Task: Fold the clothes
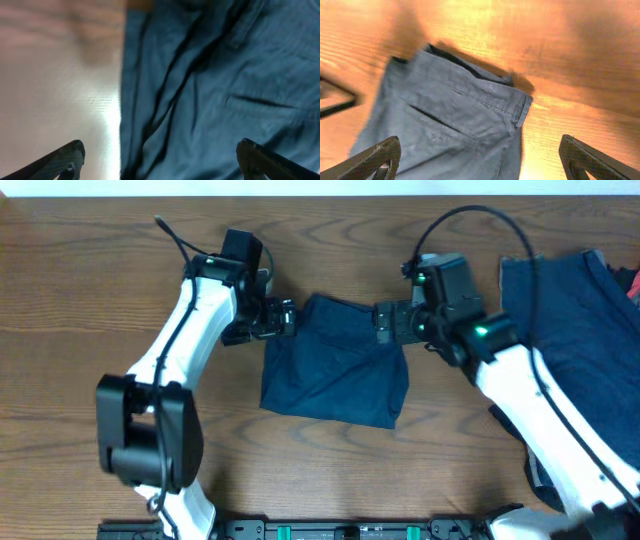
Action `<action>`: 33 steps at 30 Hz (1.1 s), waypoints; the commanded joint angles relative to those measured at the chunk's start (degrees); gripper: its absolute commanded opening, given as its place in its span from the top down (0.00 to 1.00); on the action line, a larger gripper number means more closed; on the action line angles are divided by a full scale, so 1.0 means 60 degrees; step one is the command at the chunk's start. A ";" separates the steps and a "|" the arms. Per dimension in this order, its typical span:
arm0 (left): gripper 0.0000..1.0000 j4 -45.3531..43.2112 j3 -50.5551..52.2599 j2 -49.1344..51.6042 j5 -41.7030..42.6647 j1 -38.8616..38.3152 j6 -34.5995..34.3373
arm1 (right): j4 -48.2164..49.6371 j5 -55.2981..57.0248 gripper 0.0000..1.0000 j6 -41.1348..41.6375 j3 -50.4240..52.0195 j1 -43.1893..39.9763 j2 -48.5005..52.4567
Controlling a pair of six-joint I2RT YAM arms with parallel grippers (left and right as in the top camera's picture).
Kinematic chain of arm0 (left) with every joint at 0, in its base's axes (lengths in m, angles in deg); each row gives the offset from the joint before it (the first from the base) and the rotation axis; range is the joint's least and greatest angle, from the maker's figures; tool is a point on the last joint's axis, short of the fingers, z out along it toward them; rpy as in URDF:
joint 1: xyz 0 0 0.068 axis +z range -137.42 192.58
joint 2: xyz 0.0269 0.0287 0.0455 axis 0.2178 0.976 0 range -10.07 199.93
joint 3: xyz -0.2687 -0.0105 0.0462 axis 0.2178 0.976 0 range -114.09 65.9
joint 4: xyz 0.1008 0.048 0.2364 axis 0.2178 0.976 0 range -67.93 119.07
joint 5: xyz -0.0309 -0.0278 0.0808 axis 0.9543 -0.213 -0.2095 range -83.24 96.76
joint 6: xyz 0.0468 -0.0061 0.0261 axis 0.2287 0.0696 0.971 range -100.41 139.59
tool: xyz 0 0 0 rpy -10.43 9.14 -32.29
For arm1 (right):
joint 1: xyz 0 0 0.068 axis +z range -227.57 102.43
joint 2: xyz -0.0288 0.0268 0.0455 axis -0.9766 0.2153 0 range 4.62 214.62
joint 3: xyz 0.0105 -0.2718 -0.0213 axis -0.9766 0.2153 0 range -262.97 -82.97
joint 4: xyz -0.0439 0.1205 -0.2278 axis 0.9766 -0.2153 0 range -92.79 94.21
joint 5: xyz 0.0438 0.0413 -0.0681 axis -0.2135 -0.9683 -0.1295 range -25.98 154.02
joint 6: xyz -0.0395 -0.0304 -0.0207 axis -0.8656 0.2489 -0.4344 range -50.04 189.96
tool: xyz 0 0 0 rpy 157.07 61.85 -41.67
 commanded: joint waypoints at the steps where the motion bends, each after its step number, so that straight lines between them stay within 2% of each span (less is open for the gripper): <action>1: 0.02 -0.0262 -0.0029 0.0750 0.0667 0.0058 0.0466 | -0.0324 0.0022 0.01 -0.0157 -0.0062 -0.0018 -0.0317; 3: 0.02 -0.0492 -0.0029 0.1151 0.0911 0.0058 0.0466 | -0.0557 0.0022 0.01 -0.0157 -0.0062 -0.0018 -0.0412; 7: 0.02 -0.0790 -0.0029 0.1687 0.2269 0.0004 0.0470 | -0.0860 0.0025 0.01 -0.0153 -0.0055 -0.0018 -0.0404; 12: 0.02 -0.0918 -0.0029 0.1912 0.2379 -0.0324 0.0466 | -0.0882 0.0022 0.02 -0.0153 -0.0055 -0.0018 -0.0404; 13: 0.05 -0.0922 -0.0029 0.1912 0.2379 -0.0404 0.0466 | -0.0892 0.0022 0.01 -0.0153 -0.0055 -0.0018 -0.0404; 15: 0.42 -0.1002 -0.0029 0.1912 0.2379 -0.0590 0.0470 | -0.0922 0.0022 0.01 -0.0153 -0.0055 -0.0018 -0.0404; 17: 0.85 -0.1144 -0.0029 0.1912 0.2382 -0.0739 0.0470 | -0.0936 0.0022 0.01 -0.0153 -0.0055 -0.0018 -0.0404; 18: 0.95 -0.1213 -0.0029 0.1912 0.2379 -0.0787 0.0470 | -0.0951 0.0022 0.01 -0.0149 -0.0055 -0.0018 -0.0404; 23: 0.94 -0.1388 -0.0160 0.1869 0.2014 -0.0659 0.0463 | -0.1155 0.0022 0.01 -0.0153 -0.0055 -0.0018 -0.0404; 27: 0.94 -0.1107 -0.0863 0.1632 0.1625 0.0076 0.0368 | -0.1362 0.0029 0.01 -0.0153 -0.0055 -0.0018 -0.0404; 33: 0.94 -0.1268 -0.1421 0.0969 0.0273 0.2087 -0.1166 | -0.1424 0.0029 0.01 -0.0149 -0.0055 -0.0018 -0.0404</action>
